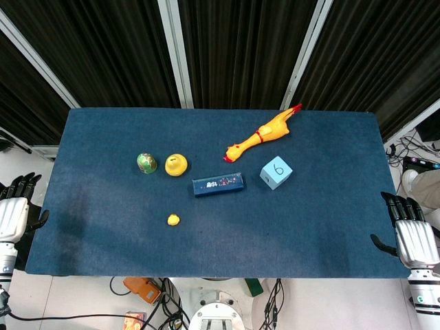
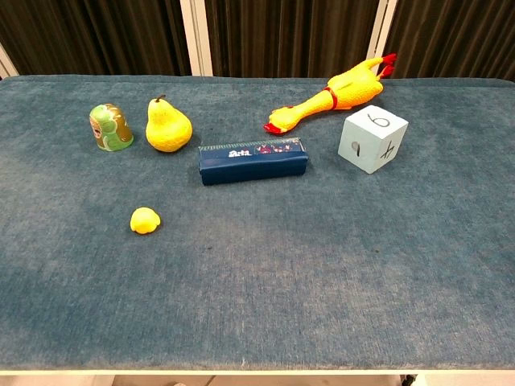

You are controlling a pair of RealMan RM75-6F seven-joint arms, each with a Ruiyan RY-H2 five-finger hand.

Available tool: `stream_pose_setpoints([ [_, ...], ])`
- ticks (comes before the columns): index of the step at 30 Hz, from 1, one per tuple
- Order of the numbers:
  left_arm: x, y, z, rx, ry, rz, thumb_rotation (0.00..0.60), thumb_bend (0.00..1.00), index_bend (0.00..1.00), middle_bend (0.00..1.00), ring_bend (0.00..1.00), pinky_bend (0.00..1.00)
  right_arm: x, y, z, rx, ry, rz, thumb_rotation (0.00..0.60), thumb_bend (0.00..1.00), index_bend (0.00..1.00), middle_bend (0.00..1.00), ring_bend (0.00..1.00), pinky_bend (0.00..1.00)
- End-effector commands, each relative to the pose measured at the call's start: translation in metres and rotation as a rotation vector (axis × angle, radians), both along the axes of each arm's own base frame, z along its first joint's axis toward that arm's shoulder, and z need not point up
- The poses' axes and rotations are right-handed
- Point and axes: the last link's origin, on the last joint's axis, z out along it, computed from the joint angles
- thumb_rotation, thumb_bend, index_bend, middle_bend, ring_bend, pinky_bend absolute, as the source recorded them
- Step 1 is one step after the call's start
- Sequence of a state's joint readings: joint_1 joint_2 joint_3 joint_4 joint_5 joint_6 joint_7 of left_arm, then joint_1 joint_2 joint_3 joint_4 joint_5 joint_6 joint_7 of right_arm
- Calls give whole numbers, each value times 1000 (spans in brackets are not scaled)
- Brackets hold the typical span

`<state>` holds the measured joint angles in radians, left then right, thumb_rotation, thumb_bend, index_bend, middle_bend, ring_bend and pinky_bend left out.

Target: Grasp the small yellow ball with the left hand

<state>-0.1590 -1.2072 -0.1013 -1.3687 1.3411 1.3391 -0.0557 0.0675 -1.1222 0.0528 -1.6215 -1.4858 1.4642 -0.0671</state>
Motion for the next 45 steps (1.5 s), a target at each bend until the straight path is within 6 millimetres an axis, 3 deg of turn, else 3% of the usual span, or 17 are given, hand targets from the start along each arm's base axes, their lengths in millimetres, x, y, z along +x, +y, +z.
stream_pose_setpoints([
  [1,0,0,0,0,0,0,600,309,92,59,42,176,0,0,0,1,1,0,600,318,118,175,160,125],
  [16,1,-1,-8,-30,-13,4,600,309,92,59,42,176,0,0,0,2,-1,-1,600,317,118,175,160,125],
  [24,33,-5,-44,-196,-171,-71,600,309,93,59,42,191,0,1,0,3,-11,-6,600,318,119,175,160,123],
  [32,65,9,-71,-272,-231,-151,600,303,92,59,42,195,0,1,0,7,-13,-7,600,318,118,175,161,122],
  [40,76,18,-100,-359,-382,-156,600,277,95,59,40,195,-1,1,0,11,-16,-13,600,317,119,175,160,122],
  [45,80,20,-113,-385,-407,-172,600,259,149,59,37,195,-1,0,0,13,-16,-16,600,318,119,175,160,122],
])
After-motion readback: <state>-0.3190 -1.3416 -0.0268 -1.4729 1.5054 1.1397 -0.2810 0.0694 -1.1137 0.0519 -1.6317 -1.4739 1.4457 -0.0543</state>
